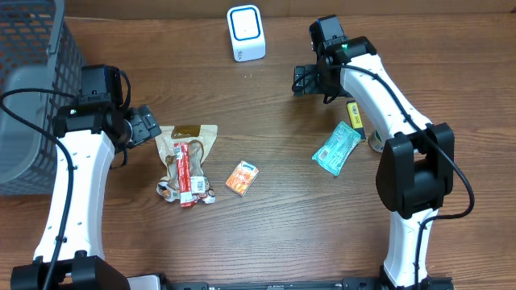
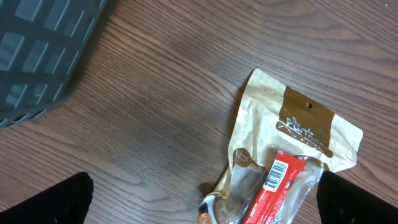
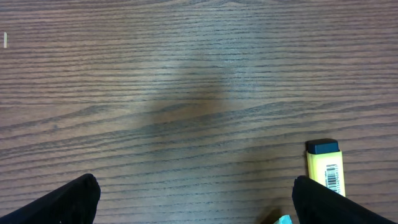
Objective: Scan the item barcode
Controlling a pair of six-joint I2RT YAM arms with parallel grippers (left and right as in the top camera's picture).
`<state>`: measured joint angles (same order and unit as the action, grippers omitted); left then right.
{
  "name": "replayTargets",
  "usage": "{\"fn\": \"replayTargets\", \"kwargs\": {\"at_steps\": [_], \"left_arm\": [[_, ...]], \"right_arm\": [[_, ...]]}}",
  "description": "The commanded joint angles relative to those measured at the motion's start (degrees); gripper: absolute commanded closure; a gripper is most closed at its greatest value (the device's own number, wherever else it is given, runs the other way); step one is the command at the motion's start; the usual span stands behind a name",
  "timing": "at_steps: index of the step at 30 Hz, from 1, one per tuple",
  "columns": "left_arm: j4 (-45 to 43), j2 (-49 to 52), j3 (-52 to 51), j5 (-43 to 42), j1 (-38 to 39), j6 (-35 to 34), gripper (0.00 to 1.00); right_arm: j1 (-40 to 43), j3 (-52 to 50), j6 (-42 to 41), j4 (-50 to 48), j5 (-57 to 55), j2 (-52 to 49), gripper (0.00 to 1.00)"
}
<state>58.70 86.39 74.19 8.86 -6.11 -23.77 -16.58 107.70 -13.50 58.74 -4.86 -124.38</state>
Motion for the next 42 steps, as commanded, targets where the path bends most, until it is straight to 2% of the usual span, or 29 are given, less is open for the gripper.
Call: {"fn": "replayTargets", "kwargs": {"at_steps": [1, 27, 37, 42], "left_arm": [[-0.22, 0.35, -0.13, 0.57, 0.24, 0.22, 0.00], [-0.22, 0.35, -0.13, 0.57, 0.24, 0.22, 0.00], [-0.22, 0.35, -0.13, 0.57, 0.24, 0.22, 0.00], [-0.24, 0.35, -0.13, 0.57, 0.24, 0.22, 0.00]], "right_arm": [[0.11, -0.07, -0.20, -0.20, 0.07, 0.09, 0.00], [0.11, -0.07, -0.20, -0.20, 0.07, 0.09, 0.00], [0.09, -0.07, -0.28, -6.71, 0.42, 0.09, 0.00], [-0.09, -0.07, -0.24, -2.58, 21.49, 0.09, 0.00]]}}
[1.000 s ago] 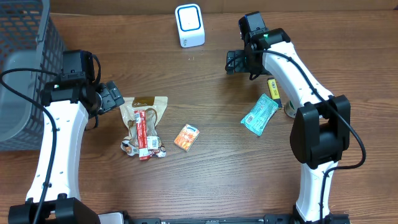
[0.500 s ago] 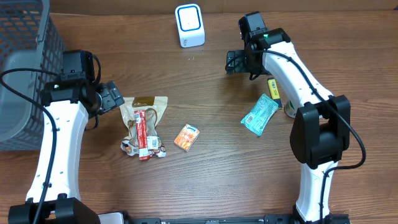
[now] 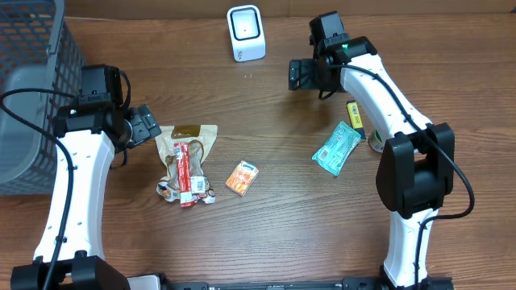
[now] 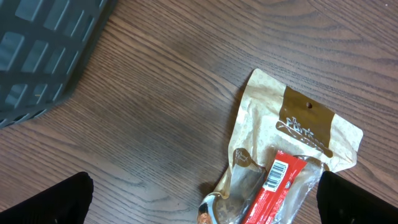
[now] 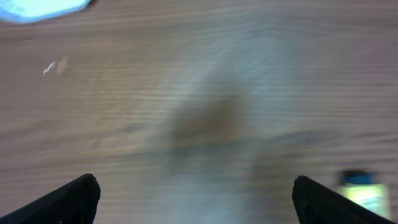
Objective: Scan the item barcode
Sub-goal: 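Move the right gripper left onto the orange Kleenex pack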
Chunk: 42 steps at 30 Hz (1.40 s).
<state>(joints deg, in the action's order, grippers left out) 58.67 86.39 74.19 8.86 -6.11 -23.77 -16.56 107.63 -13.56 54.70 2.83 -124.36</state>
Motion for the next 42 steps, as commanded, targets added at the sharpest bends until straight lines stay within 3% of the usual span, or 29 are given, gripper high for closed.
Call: {"fn": "replayTargets", "kwargs": {"at_steps": [1, 5, 9, 10, 11, 19, 24, 35, 42], "left_arm": [[-0.20, 0.35, -0.13, 0.57, 0.24, 0.22, 0.00], [-0.20, 0.35, -0.13, 0.57, 0.24, 0.22, 0.00], [-0.22, 0.35, -0.13, 0.57, 0.24, 0.22, 0.00], [-0.20, 0.35, -0.13, 0.57, 0.24, 0.22, 0.00], [-0.22, 0.35, -0.13, 0.55, 0.24, 0.22, 0.00], [-0.20, 0.35, -0.13, 0.57, 0.24, 0.22, 0.00], [-0.22, 0.35, -0.13, 0.55, 0.24, 0.22, 0.00], [-0.22, 0.35, -0.13, 0.57, 0.24, 0.22, 0.00], [-0.20, 0.35, -0.13, 0.57, 0.24, 0.22, 0.00]], "right_arm": [[-0.11, 0.00, -0.17, 2.91, 16.50, 0.07, 0.00], [-0.09, 0.00, -0.20, 7.48, 23.10, 0.07, 0.02], [-0.26, 0.00, -0.20, 12.83, 22.99, 0.07, 0.55], [-0.37, -0.02, -0.17, 14.12, 22.97, 0.07, 0.79], [-0.55, -0.02, -0.13, 15.61, 22.88, 0.07, 0.96], [-3.15, -0.79, -0.09, 20.46, 22.80, 0.04, 0.96], [-6.91, -0.81, -2.19, 19.45, 22.75, 0.04, 0.81], [-19.15, -0.87, -18.18, 19.21, 11.10, 0.04, 0.59], [-24.76, -4.46, -33.46, 20.00, 10.95, 0.04, 0.61]]}}
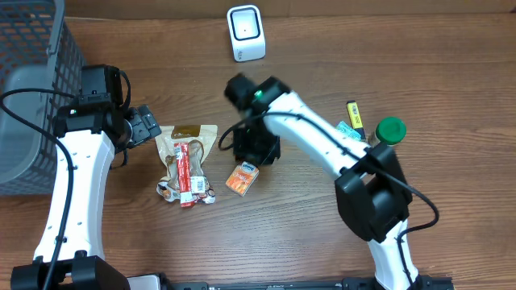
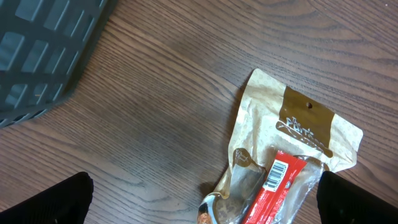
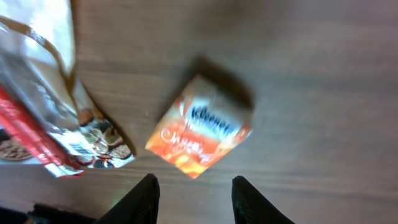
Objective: Scan the item barcode
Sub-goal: 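Move the right gripper left onto the orange Kleenex pack, then close the right gripper on the Kleenex pack and lift it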
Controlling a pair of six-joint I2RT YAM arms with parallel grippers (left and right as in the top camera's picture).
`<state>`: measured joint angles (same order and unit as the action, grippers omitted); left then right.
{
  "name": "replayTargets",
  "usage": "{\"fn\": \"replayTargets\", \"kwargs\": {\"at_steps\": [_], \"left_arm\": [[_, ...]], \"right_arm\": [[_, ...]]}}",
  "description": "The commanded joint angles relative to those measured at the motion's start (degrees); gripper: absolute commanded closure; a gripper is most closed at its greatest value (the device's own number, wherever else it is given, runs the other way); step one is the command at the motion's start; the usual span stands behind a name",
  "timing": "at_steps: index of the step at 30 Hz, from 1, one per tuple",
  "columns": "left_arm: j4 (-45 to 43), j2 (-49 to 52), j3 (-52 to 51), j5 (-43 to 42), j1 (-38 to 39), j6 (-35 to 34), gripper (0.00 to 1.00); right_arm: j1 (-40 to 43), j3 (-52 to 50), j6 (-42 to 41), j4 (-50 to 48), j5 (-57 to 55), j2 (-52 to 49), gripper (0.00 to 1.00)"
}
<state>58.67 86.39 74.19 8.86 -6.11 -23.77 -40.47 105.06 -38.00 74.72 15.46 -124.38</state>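
A small orange tissue pack [image 1: 242, 178] lies flat on the wooden table; the right wrist view shows it [image 3: 199, 124] just ahead of the fingertips. My right gripper [image 3: 194, 200] is open, hovering over the table beside the pack, with nothing between its fingers [image 3: 144, 198]. Overhead, the right gripper [image 1: 256, 150] sits just behind the pack. The white barcode scanner [image 1: 246, 32] stands at the back edge. My left gripper [image 2: 200, 202] is wide open and empty, near a tan snack bag [image 2: 292, 143].
The snack bag with a red bar [image 1: 185, 161] lies left of the orange pack. A grey basket [image 1: 32, 89] fills the far left. A yellow stick [image 1: 353, 117], a green-capped item [image 1: 391, 129] and a teal packet [image 1: 347, 129] lie at the right.
My right arm has moved from the back of the table near the scanner to the middle, over the orange pack, and its fingers stand closer together. The left arm has not moved.
My right gripper was wide open over bare table at the back right, by the yellow stick. Then it had shifted toward the scanner. Now it hovers open by the orange pack. The left gripper stayed open beside the snack bag throughout.
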Motion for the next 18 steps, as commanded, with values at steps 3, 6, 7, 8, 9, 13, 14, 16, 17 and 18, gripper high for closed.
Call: {"fn": "replayTargets", "kwargs": {"at_steps": [3, 6, 7, 8, 9, 13, 14, 16, 17, 18], "left_arm": [[-0.22, 0.35, -0.13, 0.57, 0.24, 0.22, 0.00], [-0.20, 0.35, -0.13, 0.57, 0.24, 0.22, 0.00], [-0.22, 0.35, -0.13, 0.55, 0.24, 0.22, 0.00], [-0.20, 0.35, -0.13, 0.57, 0.24, 0.22, 0.00], [-0.20, 0.35, -0.13, 0.57, 0.24, 0.22, 0.00], [-0.20, 0.35, -0.13, 0.57, 0.24, 0.22, 0.00], [-0.22, 0.35, -0.13, 0.57, 0.24, 0.22, 0.00], [-0.22, 0.35, -0.13, 0.57, 0.24, 0.22, 0.00], [-0.20, 0.35, -0.13, 0.57, 0.24, 0.22, 0.00], [-0.20, 0.35, -0.13, 0.57, 0.24, 0.22, 0.00]], "right_arm": [[-1.75, -4.42, -14.03, -0.07, -3.06, 0.07, 0.61], [-2.08, -7.65, -18.21, -0.98, -3.91, 0.07, 0.60], [-2.08, -8.63, -18.51, -1.79, -3.89, 0.07, 0.60], [-2.08, -9.60, -18.93, -2.69, -3.87, 0.07, 0.60], [-2.08, -10.60, -19.26, -4.04, -3.76, 0.07, 0.61], [-2.05, -12.09, -19.19, -7.69, -2.56, 0.07, 0.62], [-2.05, -12.09, -19.21, -7.85, -2.51, 0.09, 0.63], [-1.97, -12.02, -19.21, -7.80, -2.54, 0.11, 0.64], [-1.81, -12.02, -19.19, -7.80, -2.54, 0.09, 0.64], [-1.51, -12.02, -18.95, -7.87, -2.56, 0.11, 0.64]]}}
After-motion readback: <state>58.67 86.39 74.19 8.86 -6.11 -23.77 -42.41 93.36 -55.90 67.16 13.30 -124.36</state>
